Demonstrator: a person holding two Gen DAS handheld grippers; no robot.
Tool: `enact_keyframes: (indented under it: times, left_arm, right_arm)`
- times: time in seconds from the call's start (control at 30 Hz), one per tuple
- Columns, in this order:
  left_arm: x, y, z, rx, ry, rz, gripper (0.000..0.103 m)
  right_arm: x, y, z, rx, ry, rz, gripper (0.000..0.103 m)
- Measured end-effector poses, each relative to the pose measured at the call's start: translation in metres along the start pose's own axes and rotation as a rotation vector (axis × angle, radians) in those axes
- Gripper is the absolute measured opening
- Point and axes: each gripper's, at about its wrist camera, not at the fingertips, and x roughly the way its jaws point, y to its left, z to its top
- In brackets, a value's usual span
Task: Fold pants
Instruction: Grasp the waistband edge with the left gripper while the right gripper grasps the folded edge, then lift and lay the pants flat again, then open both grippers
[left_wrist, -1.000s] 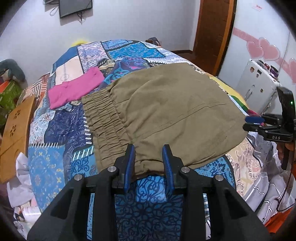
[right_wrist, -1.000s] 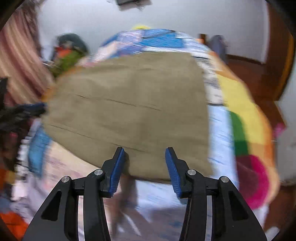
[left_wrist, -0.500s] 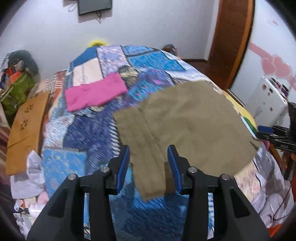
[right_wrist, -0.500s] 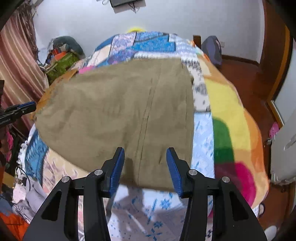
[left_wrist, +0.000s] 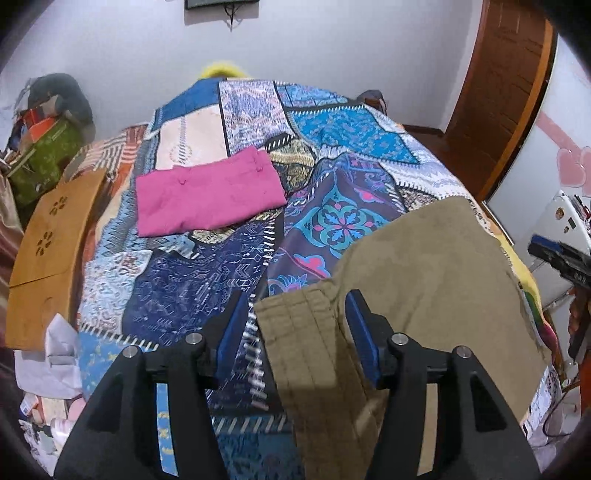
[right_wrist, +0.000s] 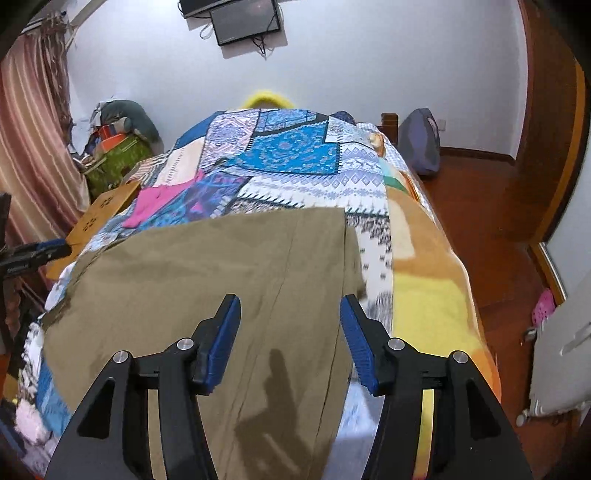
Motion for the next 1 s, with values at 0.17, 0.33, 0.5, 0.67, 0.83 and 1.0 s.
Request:
enact_keyframes:
  times: [0.17, 0.33, 0.5, 0.67, 0.83, 1.0]
  left_arm:
    - [0.028, 0.0, 0.001, 0.0, 0.045, -0.024, 0.055]
    - [0.045, 0.002, 0.003, -0.012, 0.054, -0.026, 0.055]
    - [0.054, 0.016, 0.003, -0.078, 0.061, -0.036, 0.057]
    - [0.068, 0.031, 0.0, -0.148, 0.088, -0.035, 0.06]
    - [0.067, 0.03, 0.002, -0.154, 0.102, -0.029, 0.061]
    - [0.031, 0.013, 0.009, -0.056, 0.044, 0.007, 0.061]
  right_arm:
    - [0.046, -0.014, 0.025, -0.004, 0.028, 0.005, 0.052]
    - [0.089, -0.029, 0.04, 0.012, 0.069, 0.011, 0.052]
    - [0.121, -0.04, 0.047, 0.004, 0.11, 0.021, 0.045]
    - [0.129, -0.045, 0.045, -0.035, 0.127, -0.031, 0.02]
    - [0.127, -0.05, 0.047, -0.018, 0.157, -0.042, 0.014]
    - [0.094, -0.037, 0.057, 0.004, 0.148, 0.0, 0.026]
